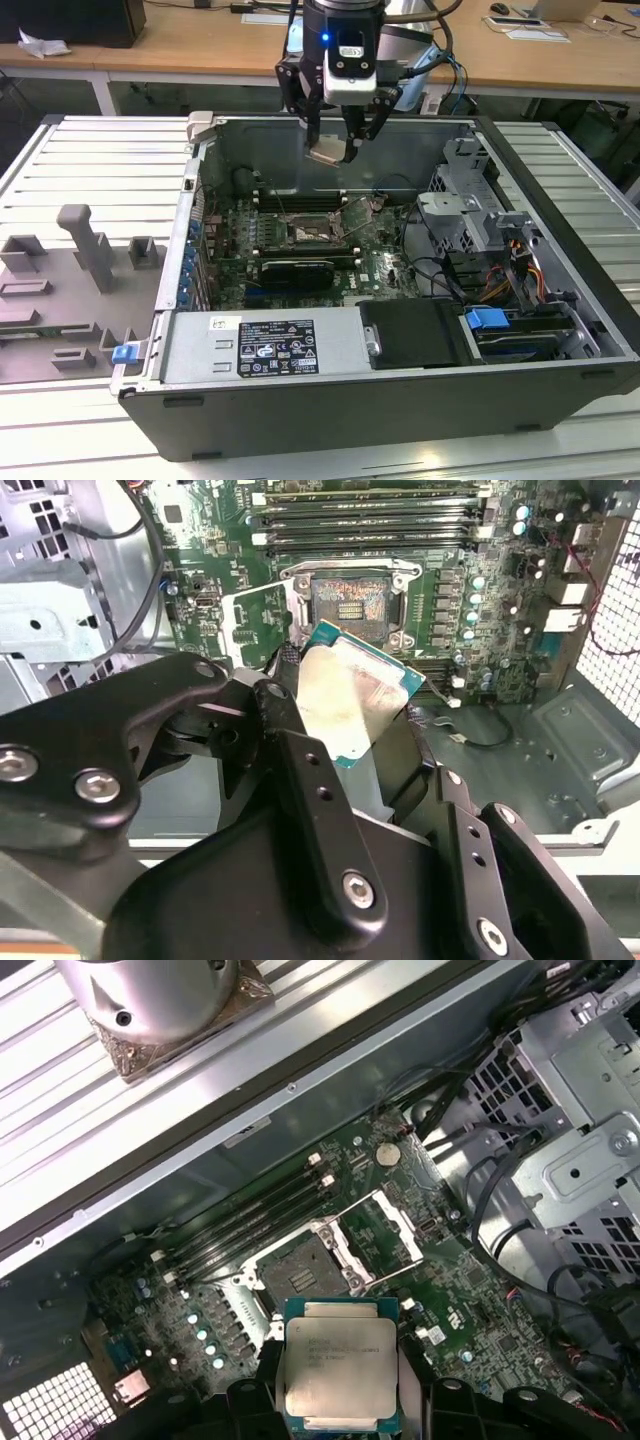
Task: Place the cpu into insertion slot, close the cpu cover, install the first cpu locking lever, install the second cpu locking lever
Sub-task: 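Place the cpu into insertion slot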
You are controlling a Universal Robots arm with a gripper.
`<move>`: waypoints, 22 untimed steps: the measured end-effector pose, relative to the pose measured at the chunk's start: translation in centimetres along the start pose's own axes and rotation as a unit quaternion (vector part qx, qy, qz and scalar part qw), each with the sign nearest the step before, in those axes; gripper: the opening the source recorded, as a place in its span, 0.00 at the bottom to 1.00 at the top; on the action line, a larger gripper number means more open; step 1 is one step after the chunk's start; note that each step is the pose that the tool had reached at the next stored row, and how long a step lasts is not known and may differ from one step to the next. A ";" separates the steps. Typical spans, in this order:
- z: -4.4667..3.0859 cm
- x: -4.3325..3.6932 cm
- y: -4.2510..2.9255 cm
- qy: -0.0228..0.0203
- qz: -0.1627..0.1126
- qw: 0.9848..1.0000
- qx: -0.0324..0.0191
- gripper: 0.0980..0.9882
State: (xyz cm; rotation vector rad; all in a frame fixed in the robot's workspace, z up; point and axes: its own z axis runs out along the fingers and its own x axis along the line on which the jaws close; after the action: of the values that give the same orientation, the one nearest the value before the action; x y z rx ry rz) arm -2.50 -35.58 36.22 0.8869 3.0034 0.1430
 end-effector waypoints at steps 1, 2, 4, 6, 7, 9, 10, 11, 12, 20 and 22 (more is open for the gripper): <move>0.00 0.00 0.00 0.000 0.005 1.000 0.000 0.49; 0.00 0.00 0.00 -0.001 0.007 1.000 0.000 0.49; 0.00 0.00 0.00 -0.001 0.014 1.000 0.000 0.49; 0.01 0.00 0.00 -0.002 0.024 1.000 0.000 0.49; 0.01 0.00 0.00 -0.002 0.028 1.000 -0.001 0.49; 0.01 0.00 0.00 -0.003 0.038 0.999 -0.001 0.49; 0.01 0.00 0.00 -0.004 0.043 0.999 -0.001 0.49; 0.01 0.00 0.00 -0.004 0.045 0.999 -0.001 0.49; 0.01 0.00 0.00 -0.004 0.049 0.999 -0.001 0.49; 0.02 0.00 0.00 -0.007 0.078 0.997 -0.002 0.49; 0.03 0.00 0.00 -0.008 0.086 0.996 -0.002 0.49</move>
State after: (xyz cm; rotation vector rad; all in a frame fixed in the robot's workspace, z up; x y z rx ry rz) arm -2.50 -35.58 36.19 1.1400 2.9083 0.1413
